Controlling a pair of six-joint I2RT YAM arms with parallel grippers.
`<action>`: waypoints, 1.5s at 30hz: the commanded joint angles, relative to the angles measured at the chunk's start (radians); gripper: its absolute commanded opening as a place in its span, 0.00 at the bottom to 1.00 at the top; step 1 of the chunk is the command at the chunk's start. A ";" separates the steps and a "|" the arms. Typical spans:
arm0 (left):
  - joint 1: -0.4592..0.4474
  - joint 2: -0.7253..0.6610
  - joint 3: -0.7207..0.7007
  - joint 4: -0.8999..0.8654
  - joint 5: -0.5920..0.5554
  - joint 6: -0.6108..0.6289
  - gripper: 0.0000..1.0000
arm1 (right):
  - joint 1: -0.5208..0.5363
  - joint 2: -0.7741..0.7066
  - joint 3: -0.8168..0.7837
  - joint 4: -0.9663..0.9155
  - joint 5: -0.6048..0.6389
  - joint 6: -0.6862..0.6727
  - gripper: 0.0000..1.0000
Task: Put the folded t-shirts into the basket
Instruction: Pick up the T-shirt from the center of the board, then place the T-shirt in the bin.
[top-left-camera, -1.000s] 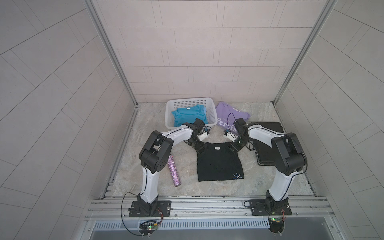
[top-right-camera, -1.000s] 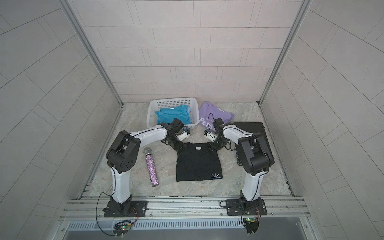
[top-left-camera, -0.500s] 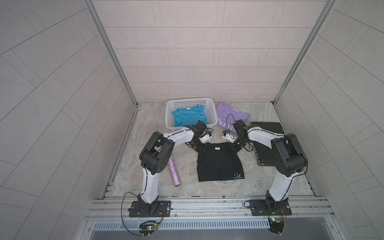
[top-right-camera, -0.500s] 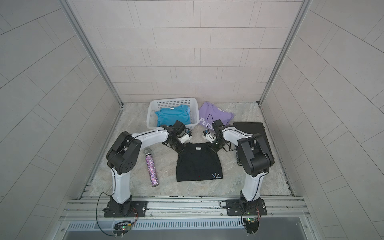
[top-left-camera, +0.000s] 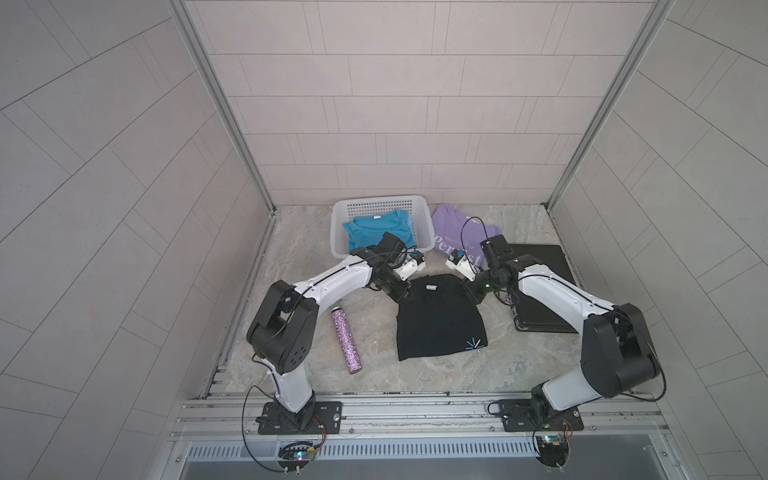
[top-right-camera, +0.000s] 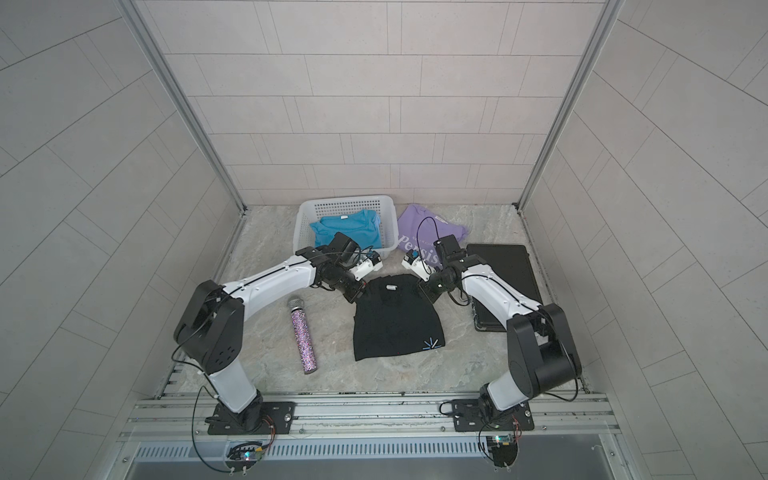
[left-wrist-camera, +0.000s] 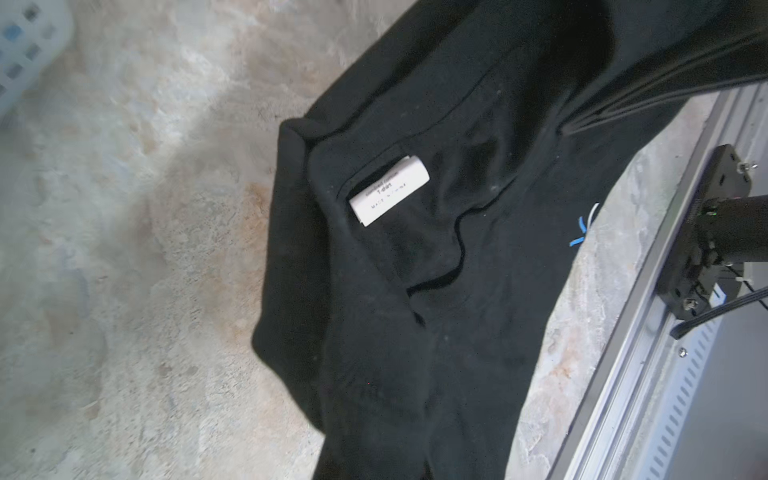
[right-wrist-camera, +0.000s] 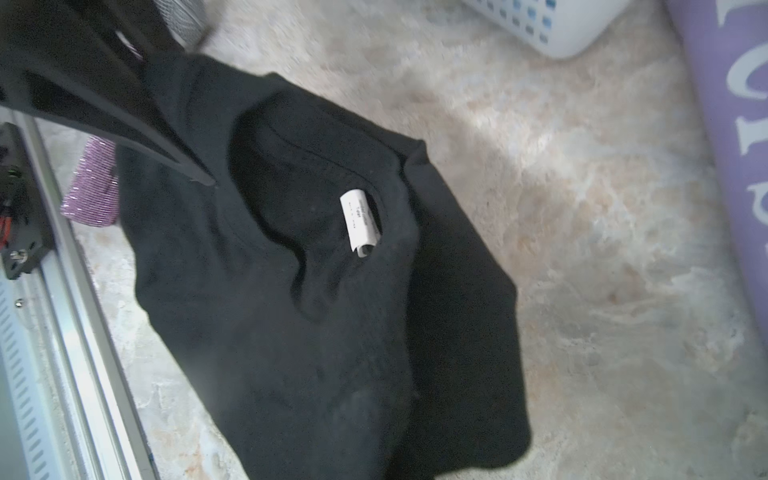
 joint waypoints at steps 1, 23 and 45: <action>0.048 -0.073 -0.001 -0.105 0.053 0.067 0.00 | 0.020 -0.078 0.008 0.026 -0.088 -0.033 0.04; 0.442 -0.154 0.416 -0.289 -0.084 0.060 0.00 | 0.148 0.224 0.639 0.106 0.097 0.267 0.04; 0.534 0.413 0.915 -0.256 -0.115 -0.044 0.00 | 0.116 0.910 1.469 -0.134 0.230 0.269 0.04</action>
